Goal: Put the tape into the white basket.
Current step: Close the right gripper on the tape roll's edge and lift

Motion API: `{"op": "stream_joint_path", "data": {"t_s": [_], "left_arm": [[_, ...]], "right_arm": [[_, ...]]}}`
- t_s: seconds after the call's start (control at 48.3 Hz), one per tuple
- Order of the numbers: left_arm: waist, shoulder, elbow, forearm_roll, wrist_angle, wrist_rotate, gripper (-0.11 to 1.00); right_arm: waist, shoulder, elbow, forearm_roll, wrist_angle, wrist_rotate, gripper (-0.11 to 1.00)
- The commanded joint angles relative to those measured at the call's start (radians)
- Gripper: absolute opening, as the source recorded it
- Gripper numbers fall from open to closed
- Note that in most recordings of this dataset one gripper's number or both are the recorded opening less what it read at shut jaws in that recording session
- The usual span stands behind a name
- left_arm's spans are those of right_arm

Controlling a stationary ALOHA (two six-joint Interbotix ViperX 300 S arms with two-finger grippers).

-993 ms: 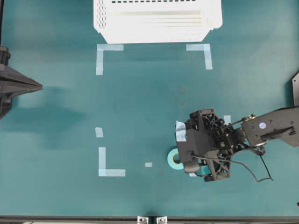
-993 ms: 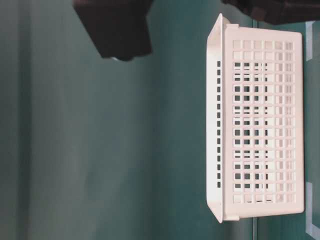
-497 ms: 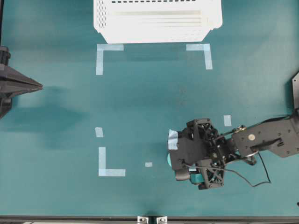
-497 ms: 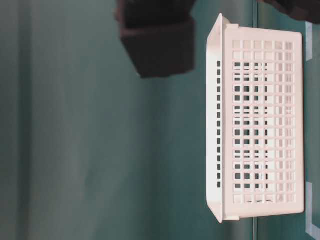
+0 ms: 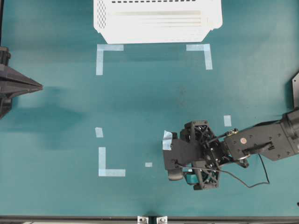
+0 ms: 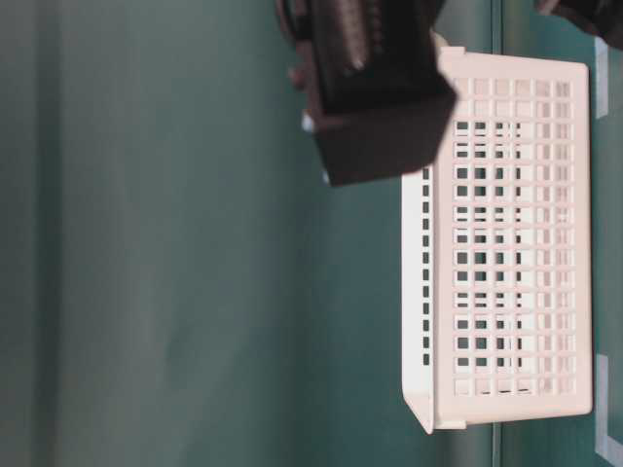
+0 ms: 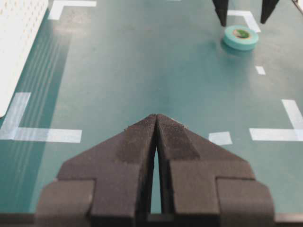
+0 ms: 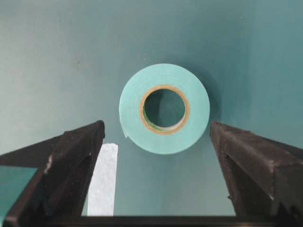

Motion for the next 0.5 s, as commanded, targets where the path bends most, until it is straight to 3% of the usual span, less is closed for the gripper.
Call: {"op": "stream_joint_path", "data": {"t_s": [0.0, 0.31, 0.476], "left_arm": [[-0.002, 0.009, -0.011, 0.0, -0.009, 0.0, -0.11], [-0.002, 0.009, -0.011, 0.0, -0.009, 0.0, -0.11], [-0.002, 0.009, -0.011, 0.002, -0.009, 0.0, -0.11]], "right_arm": [[0.006, -0.005, -0.032, -0.002, -0.003, 0.002, 0.97], [0.006, 0.014, -0.044, -0.003, -0.003, 0.002, 0.97], [0.005, 0.021, -0.044, -0.028, -0.003, 0.006, 0.97]]}}
